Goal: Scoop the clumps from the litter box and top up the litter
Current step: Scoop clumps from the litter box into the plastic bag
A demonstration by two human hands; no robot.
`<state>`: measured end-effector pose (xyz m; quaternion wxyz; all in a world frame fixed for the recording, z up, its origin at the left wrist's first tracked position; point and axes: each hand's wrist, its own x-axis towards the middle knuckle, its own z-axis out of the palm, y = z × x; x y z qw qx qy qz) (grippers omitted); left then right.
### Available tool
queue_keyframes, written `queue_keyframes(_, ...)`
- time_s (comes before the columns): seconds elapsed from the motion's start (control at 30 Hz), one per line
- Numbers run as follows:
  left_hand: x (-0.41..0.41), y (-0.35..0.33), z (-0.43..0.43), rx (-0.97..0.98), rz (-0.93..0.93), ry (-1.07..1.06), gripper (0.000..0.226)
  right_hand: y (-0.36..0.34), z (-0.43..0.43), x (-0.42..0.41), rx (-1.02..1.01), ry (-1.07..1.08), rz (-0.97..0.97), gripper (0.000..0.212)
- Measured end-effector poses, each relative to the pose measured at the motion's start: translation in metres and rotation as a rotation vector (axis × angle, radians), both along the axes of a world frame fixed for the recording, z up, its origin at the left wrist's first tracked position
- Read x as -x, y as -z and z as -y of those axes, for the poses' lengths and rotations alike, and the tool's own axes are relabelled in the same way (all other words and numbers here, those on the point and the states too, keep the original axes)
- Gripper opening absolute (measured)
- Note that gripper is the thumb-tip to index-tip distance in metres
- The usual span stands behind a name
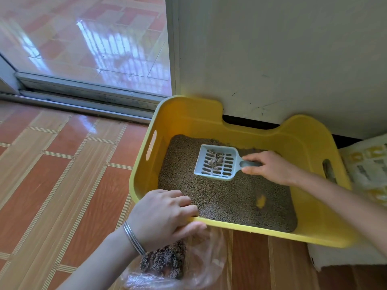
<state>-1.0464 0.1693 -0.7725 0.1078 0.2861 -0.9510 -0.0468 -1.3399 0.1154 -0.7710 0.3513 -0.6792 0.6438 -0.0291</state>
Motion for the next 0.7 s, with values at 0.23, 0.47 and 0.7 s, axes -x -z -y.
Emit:
queue_keyframes(0.23,0.0,0.0,-0.002,-0.008,-0.006,-0.01,0.055,0.0,-0.006,0.001,0.028,0.012,0.004,0.034)
queue_keyframes(0.47,-0.001,-0.002,-0.001,-0.036,-0.013,-0.015,0.054,-0.005,-0.019,0.004,0.039,0.016,0.021,0.035)
queue_keyframes(0.7,-0.029,-0.018,-0.014,-0.072,-0.134,-0.049,0.031,-0.039,-0.047,-0.002,0.065,-0.047,0.165,0.027)
